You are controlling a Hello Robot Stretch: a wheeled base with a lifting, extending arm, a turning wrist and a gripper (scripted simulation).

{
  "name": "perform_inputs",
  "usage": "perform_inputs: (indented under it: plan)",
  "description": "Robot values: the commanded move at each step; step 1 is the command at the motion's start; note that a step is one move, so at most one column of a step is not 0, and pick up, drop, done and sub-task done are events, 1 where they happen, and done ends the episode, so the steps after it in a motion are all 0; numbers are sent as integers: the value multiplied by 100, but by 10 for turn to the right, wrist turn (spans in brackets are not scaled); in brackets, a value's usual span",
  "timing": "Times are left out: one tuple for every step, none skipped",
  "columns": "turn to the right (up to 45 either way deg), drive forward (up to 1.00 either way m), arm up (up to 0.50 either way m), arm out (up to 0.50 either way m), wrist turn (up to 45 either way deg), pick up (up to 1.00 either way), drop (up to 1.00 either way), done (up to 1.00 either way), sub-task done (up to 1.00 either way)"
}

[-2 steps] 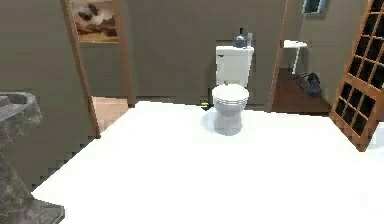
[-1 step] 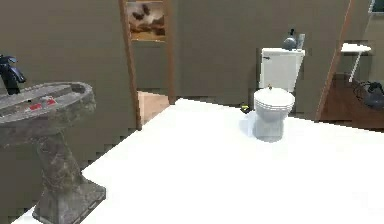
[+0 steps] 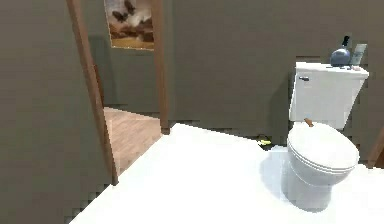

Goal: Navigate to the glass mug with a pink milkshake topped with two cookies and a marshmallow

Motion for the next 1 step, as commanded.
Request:
perform_inputs:
  plan:
    - [-30, 0, 0, 0, 0, 0, 0, 0, 0]
